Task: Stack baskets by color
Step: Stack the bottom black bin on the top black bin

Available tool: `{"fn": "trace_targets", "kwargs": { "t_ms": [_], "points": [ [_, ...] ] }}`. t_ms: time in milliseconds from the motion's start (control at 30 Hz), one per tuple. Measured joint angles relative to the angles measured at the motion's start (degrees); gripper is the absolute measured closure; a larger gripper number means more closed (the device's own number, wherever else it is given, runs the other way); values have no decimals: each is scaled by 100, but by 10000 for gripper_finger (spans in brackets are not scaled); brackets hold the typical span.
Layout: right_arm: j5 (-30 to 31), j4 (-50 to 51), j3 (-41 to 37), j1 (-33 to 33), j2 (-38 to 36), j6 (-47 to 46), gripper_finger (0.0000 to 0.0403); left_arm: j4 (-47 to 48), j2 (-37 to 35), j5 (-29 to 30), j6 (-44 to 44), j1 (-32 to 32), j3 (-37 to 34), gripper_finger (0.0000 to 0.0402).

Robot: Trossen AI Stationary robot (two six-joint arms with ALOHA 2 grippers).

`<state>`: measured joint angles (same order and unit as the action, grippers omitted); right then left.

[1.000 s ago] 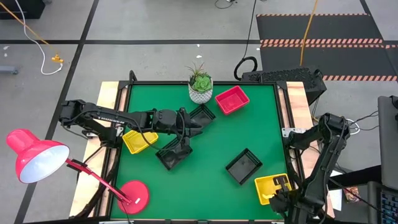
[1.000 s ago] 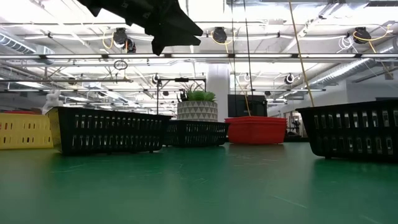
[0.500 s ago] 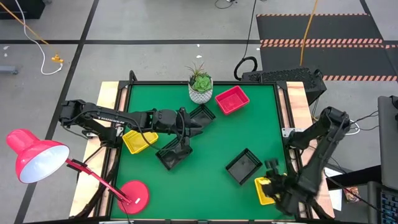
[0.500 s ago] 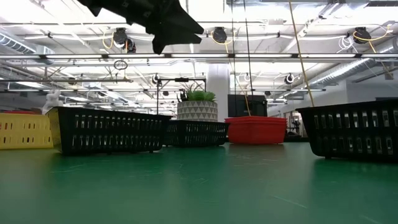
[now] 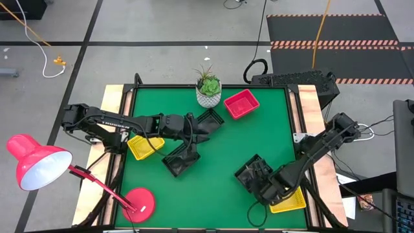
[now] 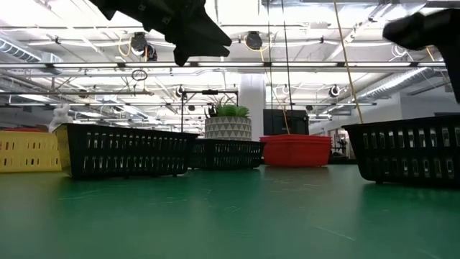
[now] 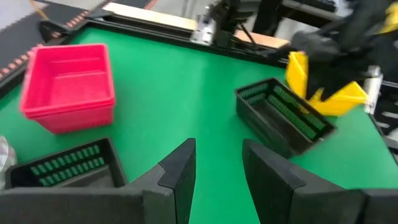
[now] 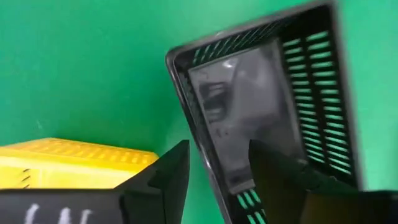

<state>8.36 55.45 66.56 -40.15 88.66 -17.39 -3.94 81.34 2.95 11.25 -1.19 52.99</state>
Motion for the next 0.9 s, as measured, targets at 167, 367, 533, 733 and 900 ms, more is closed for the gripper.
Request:
{"fn": "trace_targets", "kwargs": {
  "t_ms": [167,367,533,733,900],
  "points": [
    [-122,-1011,-680,91,1,11,239,2,0,-345,-3,-7,0,270],
    [-99,-1588,-1153,124,0,286,253,-30,0,-345,-5,-2,0,270],
    [-81,-1691,-1284,203,0,531,294,-130,0,-345,-10,-4,0,270],
    [-89,-1911,-1284,362,0,1026,392,-217,0,-345,-12,-4,2,270],
    [-92,-2134,-1282,594,0,1486,394,22,-122,-342,-140,-4,0,270]
  ]
}}
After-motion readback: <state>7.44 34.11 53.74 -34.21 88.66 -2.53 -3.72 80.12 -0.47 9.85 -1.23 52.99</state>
